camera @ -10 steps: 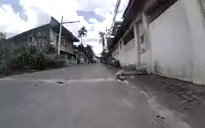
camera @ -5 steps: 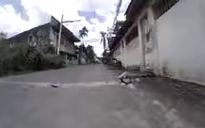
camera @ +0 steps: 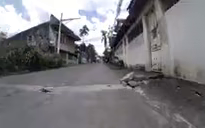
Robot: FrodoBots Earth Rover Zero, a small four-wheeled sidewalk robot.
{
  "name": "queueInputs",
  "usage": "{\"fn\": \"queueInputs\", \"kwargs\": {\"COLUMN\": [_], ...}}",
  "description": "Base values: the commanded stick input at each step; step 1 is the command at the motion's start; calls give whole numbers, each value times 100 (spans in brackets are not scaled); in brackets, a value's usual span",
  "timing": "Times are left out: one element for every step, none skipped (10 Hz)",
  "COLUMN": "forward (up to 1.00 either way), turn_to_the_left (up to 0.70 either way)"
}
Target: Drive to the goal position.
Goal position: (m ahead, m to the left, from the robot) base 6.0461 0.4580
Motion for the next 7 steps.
{"fn": "queueInputs", "kwargs": {"forward": [100,100,100,100,100,100,100], "turn_to_the_left": [0,0,0,0,0,0,0]}}
